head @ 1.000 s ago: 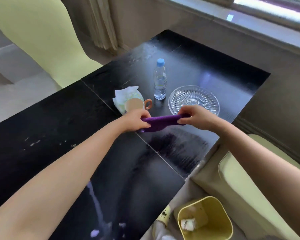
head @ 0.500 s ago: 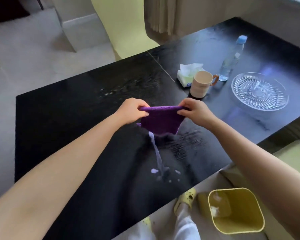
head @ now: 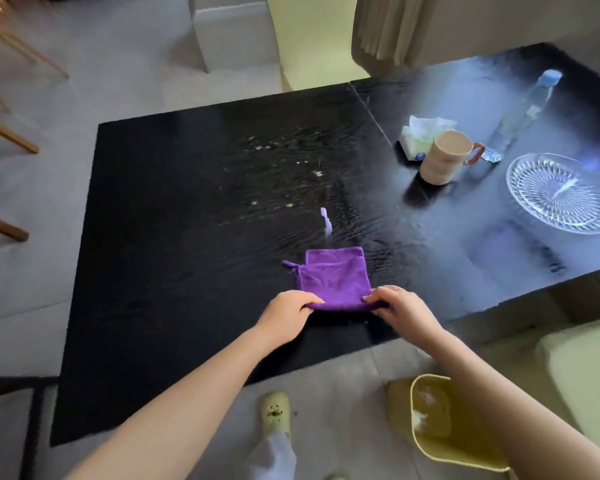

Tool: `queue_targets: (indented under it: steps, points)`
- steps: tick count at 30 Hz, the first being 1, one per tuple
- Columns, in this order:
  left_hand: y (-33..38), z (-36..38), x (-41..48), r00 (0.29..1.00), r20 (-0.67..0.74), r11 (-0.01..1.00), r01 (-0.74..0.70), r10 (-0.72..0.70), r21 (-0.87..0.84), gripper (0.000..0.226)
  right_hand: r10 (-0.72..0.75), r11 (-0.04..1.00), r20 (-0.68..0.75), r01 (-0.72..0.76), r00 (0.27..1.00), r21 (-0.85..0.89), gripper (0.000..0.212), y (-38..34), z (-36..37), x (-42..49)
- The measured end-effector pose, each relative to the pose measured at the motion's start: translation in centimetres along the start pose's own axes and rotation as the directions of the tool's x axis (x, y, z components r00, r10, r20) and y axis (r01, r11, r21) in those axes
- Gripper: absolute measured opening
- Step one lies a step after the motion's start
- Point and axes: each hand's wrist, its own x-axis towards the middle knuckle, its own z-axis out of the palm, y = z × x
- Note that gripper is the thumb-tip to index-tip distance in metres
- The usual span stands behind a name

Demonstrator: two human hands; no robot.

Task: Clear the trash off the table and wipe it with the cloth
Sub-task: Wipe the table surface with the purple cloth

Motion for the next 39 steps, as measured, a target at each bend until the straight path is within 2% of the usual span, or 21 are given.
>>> queue_targets:
  steps: [2,5,7,10,12,14,16,18,23,27,34,39]
  points:
    - [-0.3,1.9,-0.8,1.0,-0.009,0.999,0.0,0.001,0.037,0.029,-0.02,1.0,0.008,0.02,1.0,-0.013,0.025,0.8,1.1,-1.0]
    - [-0.7,4.4,-1.5,0.994,-0.112,0.999,-0.003,0.008,0.05,0.03,-0.041,0.998,-0.018,0.04,0.999,-0.047,0.024,1.2,1.7,-1.5]
    - [-1.0,5.3,-1.9,0.988,-0.151,0.998,-0.031,0.038,0.052,0.029,-0.083,0.984,-0.062,0.072,0.995,-0.164,0.024,0.8,2.2,-1.7]
    - [-1.5,5.1,-2.6,0.977,-0.208,0.997,-0.061,0.049,-0.048,0.027,-0.201,0.933,-0.175,0.135,0.964,-0.334,0.04,-1.2,3.9,-1.2]
    - [-2.4,4.2,-2.4,0.931,-0.363,0.997,-0.062,0.043,-0.041,0.028,-0.25,0.904,-0.137,0.18,0.958,-0.387,0.059,-2.3,5.6,0.1]
    - [-3.7,3.1,-1.5,0.884,-0.467,0.996,0.03,0.012,0.082,0.033,-0.218,0.887,-0.002,0.197,0.976,-0.417,0.075,-2.8,7.1,1.8]
    - [-5.1,2.3,-0.2,0.892,-0.449,0.951,0.172,-0.039,0.258,0.043,-0.17,0.883,0.043,0.172,0.984,-0.436,0.081,-2.3,8.3,2.9]
    - [-6.6,2.1,1.0,0.906,-0.409,0.884,0.274,-0.106,0.378,0.053,-0.172,0.869,0.007,0.155,0.985,-0.469,0.082,-1.9,9.0,3.1]
    - [-8.5,2.1,3.7,0.864,-0.453,0.832,0.407,-0.218,0.376,0.064,-0.184,0.86,-0.025,0.148,0.983,-0.488,0.085,-1.8,9.0,3.2]
    - [-8.8,2.2,4.6,0.854,-0.475,0.803,0.429,-0.212,0.413,0.064,-0.191,0.871,-0.071,0.136,0.979,-0.473,0.083,-1.5,9.3,4.0]
    - [-8.7,2.0,4.6,0.862,-0.458,0.803,0.425,-0.218,0.418,0.065,-0.026,0.925,-0.18,-0.045,0.983,-0.377,0.078,-2.4,8.7,8.4]
    - [-8.7,2.1,4.6,0.861,-0.463,0.8,0.422,-0.208,0.426,0.065,0.057,0.957,-0.316,-0.143,0.947,-0.253,0.059,-2.6,8.1,12.6]
